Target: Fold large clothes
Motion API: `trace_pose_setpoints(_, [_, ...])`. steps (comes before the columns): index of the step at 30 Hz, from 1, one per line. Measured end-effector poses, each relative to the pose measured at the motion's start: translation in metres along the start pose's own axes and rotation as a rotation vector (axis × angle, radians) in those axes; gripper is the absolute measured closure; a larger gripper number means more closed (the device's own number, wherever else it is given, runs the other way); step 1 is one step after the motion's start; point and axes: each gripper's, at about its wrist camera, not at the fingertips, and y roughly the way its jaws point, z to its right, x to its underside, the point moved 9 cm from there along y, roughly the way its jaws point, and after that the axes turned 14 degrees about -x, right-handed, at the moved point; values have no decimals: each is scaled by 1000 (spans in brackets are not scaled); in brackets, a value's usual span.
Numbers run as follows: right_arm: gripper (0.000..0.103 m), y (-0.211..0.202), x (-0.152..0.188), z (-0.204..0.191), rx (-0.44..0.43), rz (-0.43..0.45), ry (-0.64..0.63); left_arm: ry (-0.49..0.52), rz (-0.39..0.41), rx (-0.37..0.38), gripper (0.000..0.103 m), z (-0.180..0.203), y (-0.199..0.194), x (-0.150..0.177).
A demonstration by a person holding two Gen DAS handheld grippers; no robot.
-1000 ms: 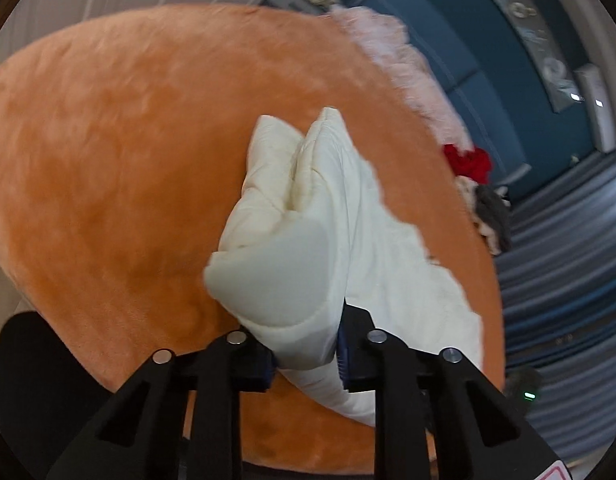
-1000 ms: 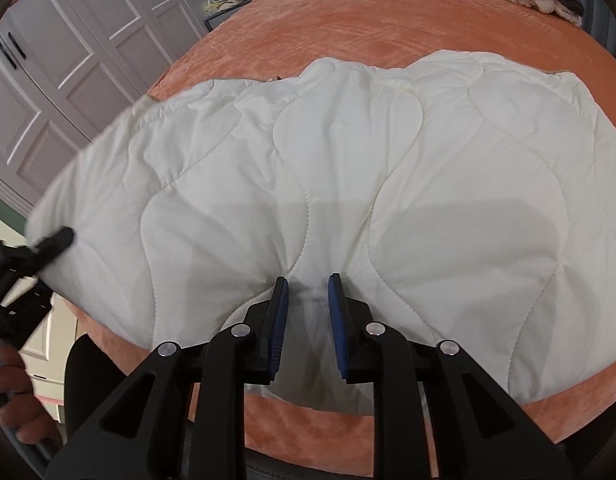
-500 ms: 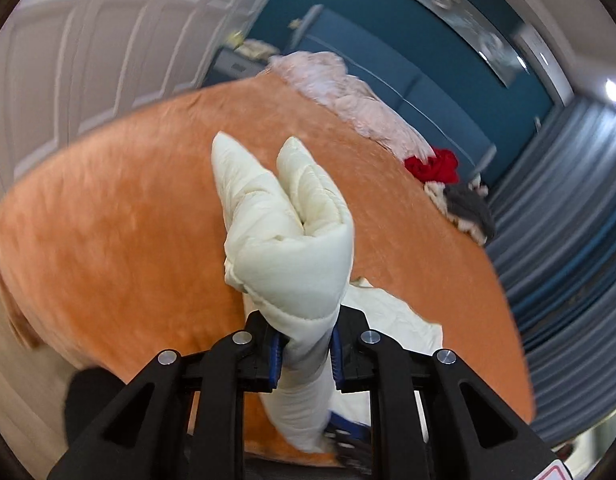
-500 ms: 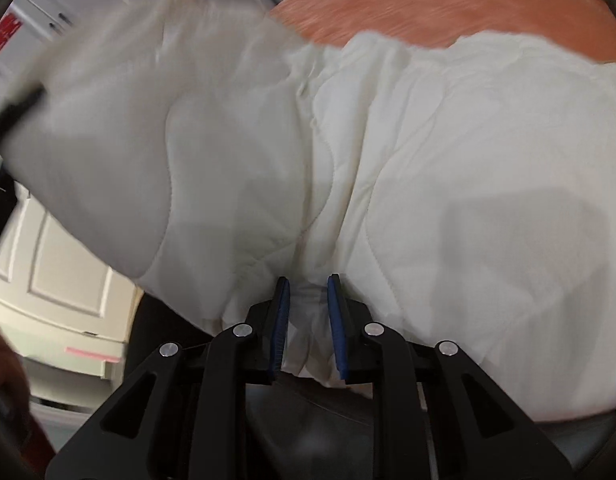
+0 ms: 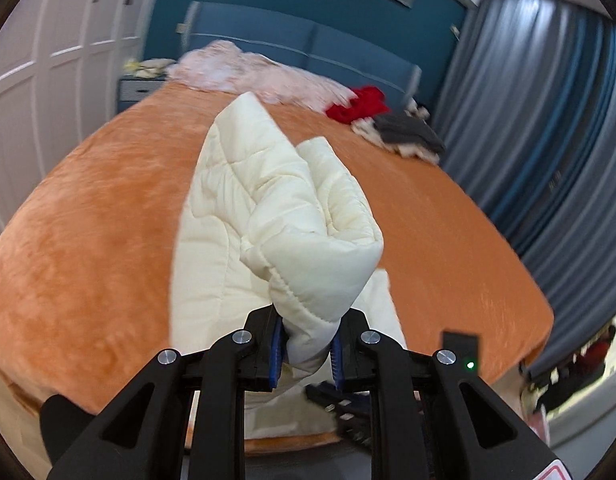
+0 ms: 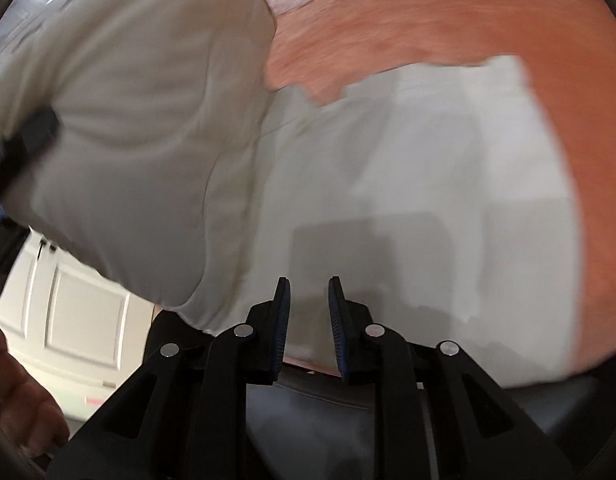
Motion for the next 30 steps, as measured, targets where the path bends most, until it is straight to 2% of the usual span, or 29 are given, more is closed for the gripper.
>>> trace_pose_setpoints(3, [83, -27, 0, 24, 52, 42, 24, 71, -33, 12, 88, 25, 14, 14])
trace_pose_setpoints(9, [83, -65, -3, 57, 105, 112, 91, 218, -133, 7, 88, 72, 49, 64])
trace_pose_setpoints(13, [82, -82, -2, 67, 126, 143, 111, 253, -161, -11, 87, 78, 63, 85])
trace_pose_setpoints(18, [80, -103, 2, 56, 122, 165, 93, 275, -164, -32, 82, 81, 65, 94])
trace_pose_setpoints(19, [77, -107, 2, 51, 117, 171, 85, 276, -157, -34, 79, 80, 62, 93])
trace_pose_setpoints(21, [65, -113, -8, 41, 105, 188, 63, 267, -146, -21, 73, 77, 55, 88])
trace_pose_setpoints(24, [57, -121, -25, 23, 67, 210, 21, 237, -141, 26, 52, 72, 41, 82])
trace_pose_setpoints(25, [55, -124, -30, 13, 51, 220, 3, 206, -139, 61, 41, 66, 33, 78])
trace_pose_setpoints(26, [51, -122, -36, 7, 42, 226, -6, 169, -133, 85, 35, 60, 24, 74])
trace_pose_setpoints(30, [37, -121, -54, -25, -31, 247, -39, 34, -136, 145, 33, 28, 2, 63])
